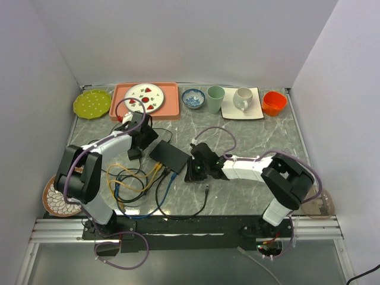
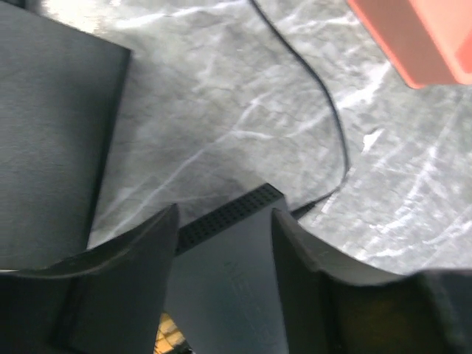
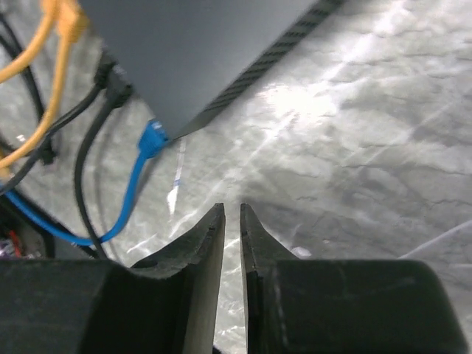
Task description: Pull the plug from the switch port
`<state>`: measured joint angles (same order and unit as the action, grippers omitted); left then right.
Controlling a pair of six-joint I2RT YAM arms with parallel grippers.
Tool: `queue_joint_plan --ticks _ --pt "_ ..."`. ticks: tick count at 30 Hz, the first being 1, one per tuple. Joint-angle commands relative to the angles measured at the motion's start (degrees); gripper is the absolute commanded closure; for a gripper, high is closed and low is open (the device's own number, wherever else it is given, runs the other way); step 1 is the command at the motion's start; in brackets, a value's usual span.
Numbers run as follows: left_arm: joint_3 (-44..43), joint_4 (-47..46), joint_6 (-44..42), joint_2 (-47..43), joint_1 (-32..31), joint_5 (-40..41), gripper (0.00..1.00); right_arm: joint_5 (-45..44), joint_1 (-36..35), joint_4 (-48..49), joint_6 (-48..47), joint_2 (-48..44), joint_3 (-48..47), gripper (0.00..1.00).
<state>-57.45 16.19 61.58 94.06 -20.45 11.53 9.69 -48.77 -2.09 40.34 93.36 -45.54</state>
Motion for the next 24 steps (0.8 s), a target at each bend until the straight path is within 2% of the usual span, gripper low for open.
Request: queue_joint_plan --ticks 1,8,11,12,15,18,24 --pt "-0.2 2.3 0.5 1.9 0.3 2.8 0.45 -2.2 0.5 1.0 0.9 2.4 -1.4 0.8" --pt "-0.5 2.2 1.3 6.4 0.5 2.0 0.51 -3.1 4.0 -2.0 0.1 8.0 -7.5 0.87" --pt "-0.6 1.4 1.2 8.0 0.6 0.8 0.57 -1.9 6.6 -3.2 -0.1 10.6 -10.6 0.9" --pt "-0.3 1.0 1.2 8.2 0.6 0.3 0.63 -1.3 7.2 -3.4 -0.1 11.0 -11.8 0.91" --pt "1.6 -1.9 1.0 8.3 0.5 -3.4 0.72 -0.6 9.5 -4.2 -0.4 12.0 -13.5 0.93" --pt "3.5 -3.4 1.3 8.2 -0.8 -4.8 0.77 -0.5 11.1 -4.8 -1.0 12.0 -14.5 0.93" --pt "4.6 -5.7 2.7 8.0 -4.3 -6.7 0.79 -0.1 13.8 -7.0 -2.4 12.9 -18.2 0.93"
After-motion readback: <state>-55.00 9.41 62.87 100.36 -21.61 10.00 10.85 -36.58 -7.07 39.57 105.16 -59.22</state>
